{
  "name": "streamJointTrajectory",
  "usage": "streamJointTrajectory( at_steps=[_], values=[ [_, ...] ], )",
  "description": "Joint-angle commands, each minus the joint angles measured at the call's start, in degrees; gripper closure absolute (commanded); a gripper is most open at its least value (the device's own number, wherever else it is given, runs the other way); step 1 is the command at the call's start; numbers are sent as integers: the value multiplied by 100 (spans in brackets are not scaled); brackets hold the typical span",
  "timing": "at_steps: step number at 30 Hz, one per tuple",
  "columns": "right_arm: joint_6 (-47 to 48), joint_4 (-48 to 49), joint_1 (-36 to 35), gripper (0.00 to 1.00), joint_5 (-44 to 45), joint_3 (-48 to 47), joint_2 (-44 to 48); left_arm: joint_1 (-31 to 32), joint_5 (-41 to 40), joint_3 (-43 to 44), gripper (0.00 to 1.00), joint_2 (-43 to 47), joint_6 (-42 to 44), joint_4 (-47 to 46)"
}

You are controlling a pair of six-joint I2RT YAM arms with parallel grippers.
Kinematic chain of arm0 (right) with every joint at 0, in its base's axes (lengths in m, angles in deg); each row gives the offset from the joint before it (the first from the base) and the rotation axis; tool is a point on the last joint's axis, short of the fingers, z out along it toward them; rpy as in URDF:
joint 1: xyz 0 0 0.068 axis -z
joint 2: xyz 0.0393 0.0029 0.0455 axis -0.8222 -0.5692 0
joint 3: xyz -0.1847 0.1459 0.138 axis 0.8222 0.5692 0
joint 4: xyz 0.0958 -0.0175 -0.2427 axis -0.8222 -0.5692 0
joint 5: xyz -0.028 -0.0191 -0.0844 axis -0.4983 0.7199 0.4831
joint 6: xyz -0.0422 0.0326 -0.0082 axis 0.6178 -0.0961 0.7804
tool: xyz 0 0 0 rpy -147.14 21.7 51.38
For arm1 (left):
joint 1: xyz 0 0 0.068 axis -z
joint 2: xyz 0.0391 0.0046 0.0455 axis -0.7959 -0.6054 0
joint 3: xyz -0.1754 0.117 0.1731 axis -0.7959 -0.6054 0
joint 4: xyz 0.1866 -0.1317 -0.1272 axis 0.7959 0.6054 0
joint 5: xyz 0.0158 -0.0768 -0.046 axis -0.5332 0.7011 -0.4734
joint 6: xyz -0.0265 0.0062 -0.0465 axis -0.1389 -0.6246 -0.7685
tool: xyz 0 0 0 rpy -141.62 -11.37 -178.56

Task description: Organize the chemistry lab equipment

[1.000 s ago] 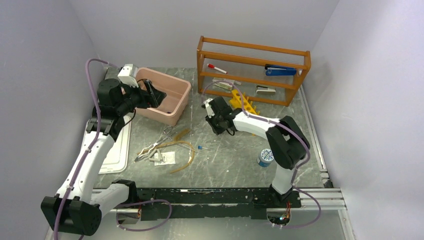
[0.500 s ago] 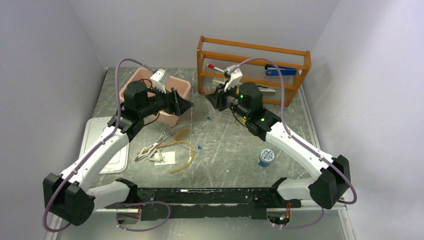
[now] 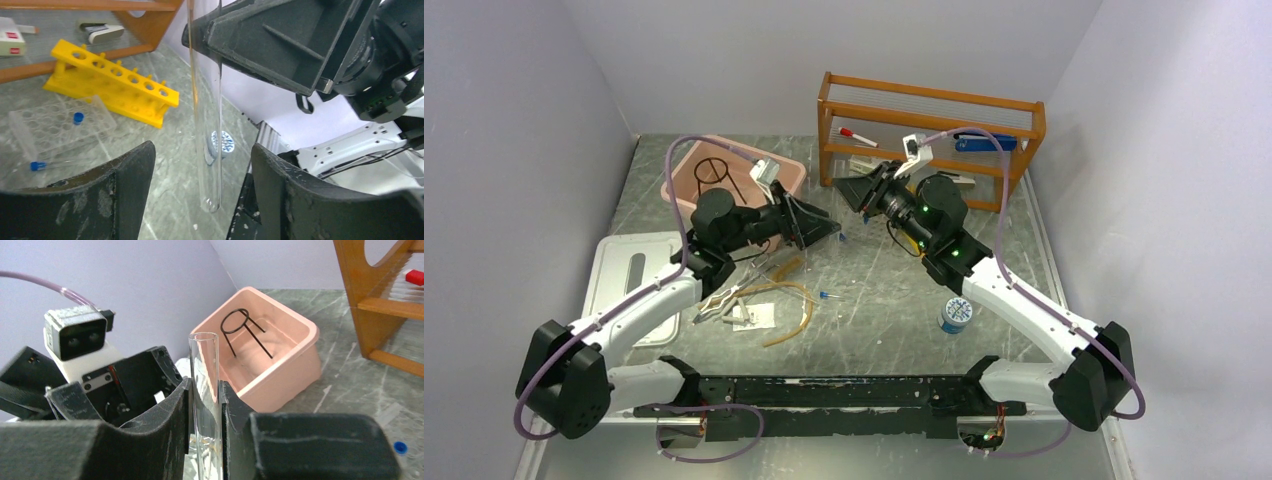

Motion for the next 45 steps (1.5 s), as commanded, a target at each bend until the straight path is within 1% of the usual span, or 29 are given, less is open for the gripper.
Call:
streamJointTrajectory(
  at_steps=[1,5,7,11,14,15,16,18,19,20,26,31,35,40,42,43,44,45],
  values=[
    [-467,522,-3,80,-90,46,136,166,203,110,30,-198,-434,-843],
    [-462,442,4,80,-165,28,198,201,268,211,44,-384,-489,-928],
    [-427,382,-4,79,-170,63,271,201,259,297,56,-425,-358,-863],
    [-370,90,21,76,-190,62,428,211,298,495,72,-437,4,-723],
    [-333,-214,36,72,-257,10,513,206,402,569,86,-407,382,-550],
    [-338,-421,35,69,-266,-78,502,205,456,582,89,-389,511,-506],
    [-335,-638,50,64,-298,-183,484,203,512,602,92,-372,664,-429],
    [-377,-1101,85,49,-368,-423,423,210,583,688,95,-329,996,-146],
    [-409,-1309,103,46,-403,-544,406,211,616,749,95,-296,1183,51],
    [-430,-1497,123,44,-456,-651,386,210,630,802,95,-271,1355,232],
    [-593,-2288,266,44,-761,-1212,272,209,831,943,95,-115,2215,940],
    [-548,-2703,555,50,-1059,-1487,116,205,775,1025,95,-77,2594,1337],
    [-419,-2757,648,57,-1462,-1612,-10,206,790,1025,95,-60,2646,1389],
    [-233,-2899,673,62,-1828,-1782,-142,207,758,1072,95,-59,2651,1476],
    [-180,-2901,681,66,-1905,-1793,-162,208,757,1089,95,-56,2661,1507],
    [-158,-2901,699,69,-1918,-1793,-167,202,737,1098,94,-59,2655,1530],
    [-130,-2903,716,73,-1934,-1800,-171,210,703,1115,91,-59,2641,1564],
    [-95,-2915,733,75,-1929,-1818,-178,203,621,1143,79,-59,2588,1612]
  ],
)
